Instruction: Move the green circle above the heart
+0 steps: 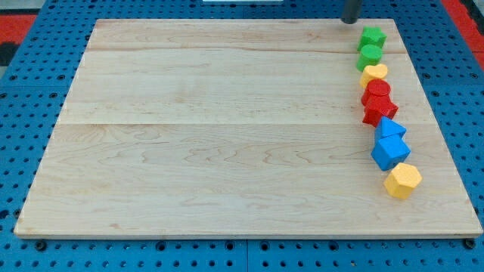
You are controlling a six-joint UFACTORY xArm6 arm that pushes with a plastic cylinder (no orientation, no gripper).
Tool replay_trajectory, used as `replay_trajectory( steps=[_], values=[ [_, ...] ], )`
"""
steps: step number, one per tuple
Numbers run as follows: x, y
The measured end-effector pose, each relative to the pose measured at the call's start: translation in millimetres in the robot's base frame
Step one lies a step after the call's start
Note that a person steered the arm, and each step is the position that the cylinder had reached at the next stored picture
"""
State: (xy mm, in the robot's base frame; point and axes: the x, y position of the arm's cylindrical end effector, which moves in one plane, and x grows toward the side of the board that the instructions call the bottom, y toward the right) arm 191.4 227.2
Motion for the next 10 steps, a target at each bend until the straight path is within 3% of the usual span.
replay_trajectory(
  steps=[2,3,4,8,9,10],
  values=[
    [96.8,45.0],
    [122.3,-4.2],
    [111.0,-10.1],
    [100.4,-178.7],
    [80.8,-199.7],
    [116.7,-177.5]
  ],
)
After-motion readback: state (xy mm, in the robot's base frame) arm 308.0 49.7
